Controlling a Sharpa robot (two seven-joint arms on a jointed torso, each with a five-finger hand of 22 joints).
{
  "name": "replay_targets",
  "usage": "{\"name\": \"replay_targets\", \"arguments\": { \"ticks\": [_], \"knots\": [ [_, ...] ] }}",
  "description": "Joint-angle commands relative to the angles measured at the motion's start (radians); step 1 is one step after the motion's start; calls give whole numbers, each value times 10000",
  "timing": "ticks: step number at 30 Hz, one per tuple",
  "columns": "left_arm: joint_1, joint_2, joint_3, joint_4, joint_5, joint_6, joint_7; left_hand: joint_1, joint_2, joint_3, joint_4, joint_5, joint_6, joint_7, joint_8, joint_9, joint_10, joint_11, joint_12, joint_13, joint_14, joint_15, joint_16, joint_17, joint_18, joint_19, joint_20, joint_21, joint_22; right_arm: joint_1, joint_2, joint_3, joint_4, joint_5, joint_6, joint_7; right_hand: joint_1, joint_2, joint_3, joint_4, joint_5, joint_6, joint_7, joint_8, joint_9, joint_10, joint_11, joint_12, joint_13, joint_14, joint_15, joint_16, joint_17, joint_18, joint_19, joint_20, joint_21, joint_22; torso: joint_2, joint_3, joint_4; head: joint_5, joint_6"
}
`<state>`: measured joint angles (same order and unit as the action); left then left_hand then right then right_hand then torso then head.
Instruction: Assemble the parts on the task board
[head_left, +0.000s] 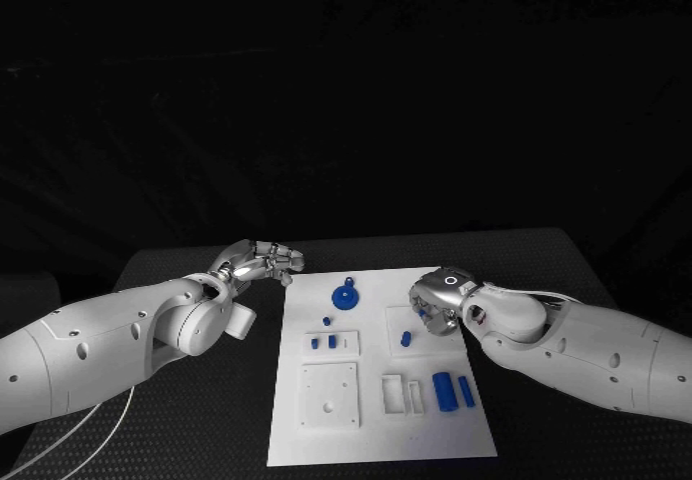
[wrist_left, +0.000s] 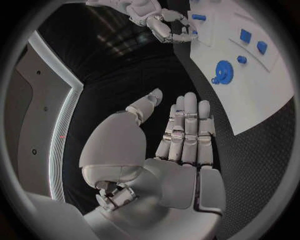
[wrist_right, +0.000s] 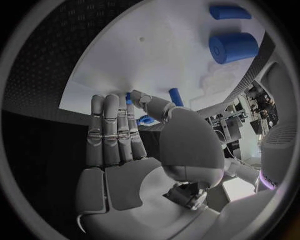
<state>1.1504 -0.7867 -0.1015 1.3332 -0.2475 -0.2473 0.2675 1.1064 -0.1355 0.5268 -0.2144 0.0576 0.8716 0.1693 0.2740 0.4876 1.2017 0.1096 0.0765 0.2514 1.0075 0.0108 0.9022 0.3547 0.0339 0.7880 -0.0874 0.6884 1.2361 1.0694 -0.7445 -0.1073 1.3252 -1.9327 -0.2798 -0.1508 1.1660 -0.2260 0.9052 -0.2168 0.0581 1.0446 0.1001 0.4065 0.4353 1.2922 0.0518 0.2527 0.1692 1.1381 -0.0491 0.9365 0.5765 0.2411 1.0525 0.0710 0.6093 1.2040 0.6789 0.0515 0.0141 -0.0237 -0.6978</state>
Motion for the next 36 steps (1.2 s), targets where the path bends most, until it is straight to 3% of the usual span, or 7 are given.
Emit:
{"name": "replay_targets", "arguments": {
  "ticks": [1,12,27,36],
  "knots": [
    [16,13,8,28,75,135,118,-100,27,-21,-21,27,-44,5,46,6,-61,30,-14,-14,77,20,-63,-1,47,16,20,-60,-12,-183,47,-134,-42,-647,281,-157,60,13,53,-36,-64,97,-20,40,8,104,-1,-44,27,101,8,75,56,207,114,3,76,22,-2,-4,11,-22,-12],
    [16,19,8,37,75,133,103,-97,26,-24,-34,28,-44,5,50,6,-69,32,-16,-16,86,20,-80,4,48,22,20,-68,-10,-214,57,-158,53,-803,72,-201,37,-135,253,-7,-9,285,-82,32,12,275,-68,-83,189,232,-69,93,238,207,275,-75,177,80,1,-10,3,-40,-32],
    [16,41,8,-86,75,144,99,-115,41,-30,-35,38,-52,8,53,3,-81,37,-18,-18,96,24,-112,11,45,29,23,-85,-8,-211,-22,-145,270,-715,-105,-181,-44,-163,338,-33,86,379,-114,21,18,362,-101,-121,283,292,-104,92,353,207,342,-115,226,114,-4,-1,5,-31,-21],
    [16,63,8,-123,75,145,86,-118,44,-31,-38,44,-56,8,53,1,-86,39,-20,-19,99,25,-122,13,45,31,23,-91,-7,-123,-160,73,434,-682,-100,-219,-76,-166,358,-43,87,416,-126,21,24,399,-113,-132,320,313,-116,93,396,206,368,-128,247,129,-5,-9,3,-25,-19]
  ]
}}
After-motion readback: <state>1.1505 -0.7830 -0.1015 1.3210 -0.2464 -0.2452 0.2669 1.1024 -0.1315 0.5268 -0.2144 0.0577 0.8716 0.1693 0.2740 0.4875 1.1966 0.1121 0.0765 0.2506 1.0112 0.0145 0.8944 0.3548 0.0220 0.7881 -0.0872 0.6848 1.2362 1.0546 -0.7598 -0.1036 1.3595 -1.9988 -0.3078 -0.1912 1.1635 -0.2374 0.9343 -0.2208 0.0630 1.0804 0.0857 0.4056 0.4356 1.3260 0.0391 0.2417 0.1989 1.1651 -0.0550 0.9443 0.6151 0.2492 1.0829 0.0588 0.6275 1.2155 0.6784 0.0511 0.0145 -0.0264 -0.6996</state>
